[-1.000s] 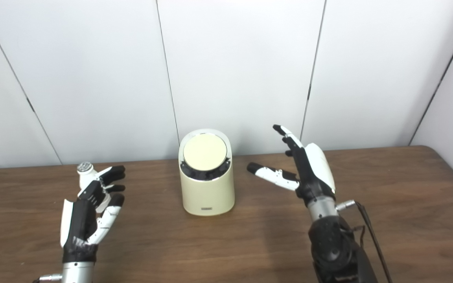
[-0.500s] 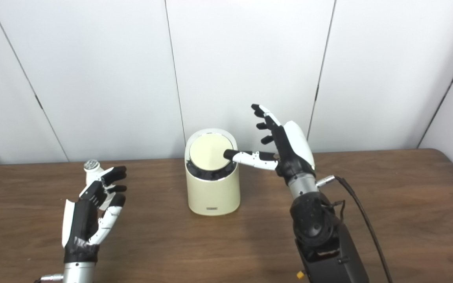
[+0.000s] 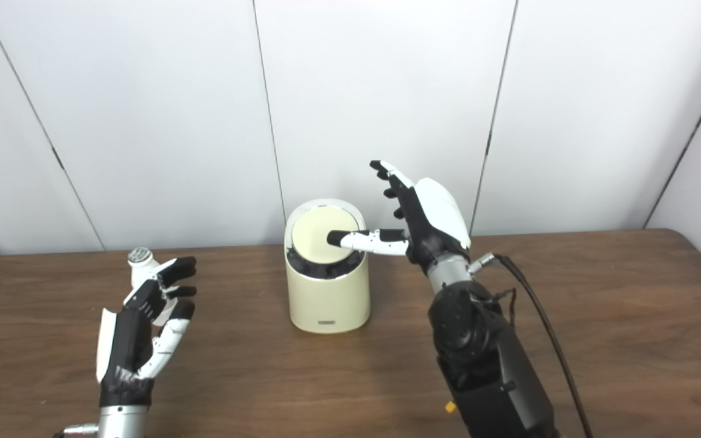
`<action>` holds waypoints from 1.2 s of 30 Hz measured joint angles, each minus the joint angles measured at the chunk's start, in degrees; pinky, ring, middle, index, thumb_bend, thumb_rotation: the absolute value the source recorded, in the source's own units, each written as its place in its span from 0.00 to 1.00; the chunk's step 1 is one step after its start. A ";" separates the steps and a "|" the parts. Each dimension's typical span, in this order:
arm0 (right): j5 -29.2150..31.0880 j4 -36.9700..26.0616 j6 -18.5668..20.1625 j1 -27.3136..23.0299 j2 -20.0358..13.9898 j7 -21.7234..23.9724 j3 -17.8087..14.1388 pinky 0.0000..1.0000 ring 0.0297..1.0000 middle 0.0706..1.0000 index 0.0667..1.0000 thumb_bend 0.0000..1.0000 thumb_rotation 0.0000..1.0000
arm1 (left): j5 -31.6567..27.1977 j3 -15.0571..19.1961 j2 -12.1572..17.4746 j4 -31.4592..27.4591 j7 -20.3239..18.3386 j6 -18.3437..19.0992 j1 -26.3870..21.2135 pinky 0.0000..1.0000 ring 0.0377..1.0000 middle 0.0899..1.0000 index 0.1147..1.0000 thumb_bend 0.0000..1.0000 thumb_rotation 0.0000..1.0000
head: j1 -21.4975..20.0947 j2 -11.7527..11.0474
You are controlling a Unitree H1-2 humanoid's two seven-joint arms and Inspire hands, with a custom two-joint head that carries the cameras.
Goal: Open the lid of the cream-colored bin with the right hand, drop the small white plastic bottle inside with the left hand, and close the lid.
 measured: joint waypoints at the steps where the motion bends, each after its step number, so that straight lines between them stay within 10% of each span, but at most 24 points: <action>1: -0.28 0.70 -0.01 -0.40 0.00 0.00 0.19 0.62 0.78 0.85 0.86 1.00 0.51 | -0.02 -0.02 -0.04 0.00 0.00 0.00 0.00 0.66 0.77 0.77 0.72 0.67 0.69 | 0.09 0.00; 36: -2.74 8.63 -0.18 -2.17 1.24 -3.06 2.65 0.63 0.78 0.84 0.84 0.98 0.36 | 0.56 -0.35 -0.74 -0.23 -0.34 0.05 0.01 0.67 0.77 0.77 0.72 0.72 0.70 | 0.44 0.44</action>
